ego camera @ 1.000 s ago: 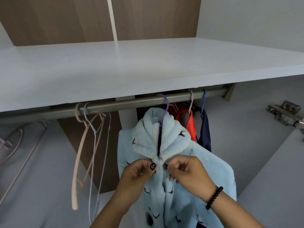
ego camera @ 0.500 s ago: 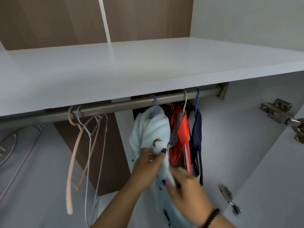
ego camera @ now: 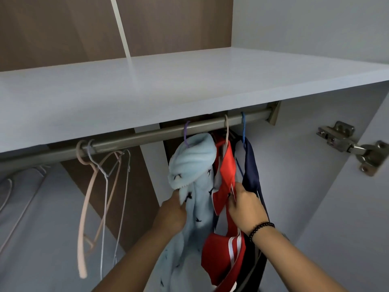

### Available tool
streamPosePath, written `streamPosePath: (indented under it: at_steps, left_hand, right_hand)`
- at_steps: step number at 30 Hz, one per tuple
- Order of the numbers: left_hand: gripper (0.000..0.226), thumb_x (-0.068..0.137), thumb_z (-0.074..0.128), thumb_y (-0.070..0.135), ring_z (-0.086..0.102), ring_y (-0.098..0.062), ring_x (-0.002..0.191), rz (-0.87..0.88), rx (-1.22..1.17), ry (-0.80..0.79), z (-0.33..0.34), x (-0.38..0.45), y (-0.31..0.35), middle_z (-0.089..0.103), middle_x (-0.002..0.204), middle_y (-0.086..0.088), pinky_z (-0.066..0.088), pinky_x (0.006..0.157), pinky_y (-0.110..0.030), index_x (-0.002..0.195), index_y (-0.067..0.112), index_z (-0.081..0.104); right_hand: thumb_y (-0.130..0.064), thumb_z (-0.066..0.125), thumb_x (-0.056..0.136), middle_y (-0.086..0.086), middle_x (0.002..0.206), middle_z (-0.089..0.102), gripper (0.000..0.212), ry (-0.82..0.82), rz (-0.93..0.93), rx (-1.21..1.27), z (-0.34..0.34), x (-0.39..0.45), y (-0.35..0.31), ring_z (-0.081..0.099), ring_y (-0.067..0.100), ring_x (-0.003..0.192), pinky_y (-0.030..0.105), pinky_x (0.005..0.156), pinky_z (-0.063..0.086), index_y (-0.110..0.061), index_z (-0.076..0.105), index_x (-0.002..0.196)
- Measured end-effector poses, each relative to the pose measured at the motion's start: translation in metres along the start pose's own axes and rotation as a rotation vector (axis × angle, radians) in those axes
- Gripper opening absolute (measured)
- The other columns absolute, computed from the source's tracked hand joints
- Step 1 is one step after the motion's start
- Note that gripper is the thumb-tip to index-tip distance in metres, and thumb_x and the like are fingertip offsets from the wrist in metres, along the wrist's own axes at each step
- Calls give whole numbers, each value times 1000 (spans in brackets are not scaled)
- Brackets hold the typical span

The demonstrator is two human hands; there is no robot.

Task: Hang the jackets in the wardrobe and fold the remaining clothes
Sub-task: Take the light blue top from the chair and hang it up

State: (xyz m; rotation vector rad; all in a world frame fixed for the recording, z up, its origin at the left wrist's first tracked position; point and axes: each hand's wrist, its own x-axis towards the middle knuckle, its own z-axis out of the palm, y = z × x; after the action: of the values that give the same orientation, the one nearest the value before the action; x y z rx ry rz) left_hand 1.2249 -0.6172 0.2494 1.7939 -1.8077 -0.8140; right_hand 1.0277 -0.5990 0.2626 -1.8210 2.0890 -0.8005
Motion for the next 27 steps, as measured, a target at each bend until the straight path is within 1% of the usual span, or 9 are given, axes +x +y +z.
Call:
streamPosePath:
  at_steps: [1,5,8,11,13,18,20,23,27]
  left_hand:
    - [43,100,39,14,64,-20,83,33,-10,-22,7,1,8,66,99,-10,49,71,-27,143,22,34]
    - [42,97,43,3,60,-29,101,120,-48,-48,44,4,49,59,116,-23,43,77,-23,139,-1,34]
    - [45,96,44,2,55,-33,115,137,-49,-83,65,4,76,55,123,-25,44,80,-17,139,-3,33]
    - [52,95,46,5,53,-33,120,160,-57,-70,79,4,93,51,130,-25,45,98,-33,144,1,29]
    - [45,94,46,4,47,-34,127,192,-76,-79,86,5,102,49,133,-24,40,105,-36,137,-4,35]
    - [57,92,53,11,48,-30,125,183,-201,-68,95,4,111,45,136,-15,44,102,-42,144,3,29]
    - [64,90,56,14,52,-29,120,168,-227,-51,98,-1,111,49,131,-14,48,98,-42,146,5,25]
    - [69,91,55,20,58,-25,108,124,-217,-47,105,-12,109,54,120,-6,50,93,-41,149,13,19]
    - [57,93,50,27,62,-15,80,87,-195,-65,114,-30,102,62,93,-3,49,67,-27,145,18,26]
  right_hand:
    - [-14,49,91,14,73,62,3,24,-24,11,-3,-1,3,62,37,70,33,53,43,-11,48,93]
    - [-10,54,84,10,63,57,22,131,-63,40,-13,-8,11,56,36,60,29,52,32,-18,37,73]
    - [-10,59,80,6,57,48,28,216,-25,30,-29,-10,17,50,31,55,28,53,30,-20,37,66]
    - [-3,70,69,-7,52,29,39,288,-137,-67,-48,-8,30,47,27,57,30,61,32,-19,37,58]
    - [-5,70,71,-3,50,36,31,250,-118,-143,-56,-5,42,52,29,67,33,65,33,-15,44,58]
    - [5,65,72,4,66,57,15,251,-152,-83,-55,0,65,51,31,75,38,64,45,-9,62,75]
    - [11,66,69,6,76,63,34,249,-185,-83,-51,-4,72,54,32,76,42,67,49,-6,69,99]
    - [13,65,70,13,91,65,53,223,-204,-51,-44,-10,82,58,35,84,41,74,50,0,61,122]
    - [11,57,81,16,119,59,60,141,-247,40,-35,-19,94,53,32,110,44,97,44,-1,45,139]
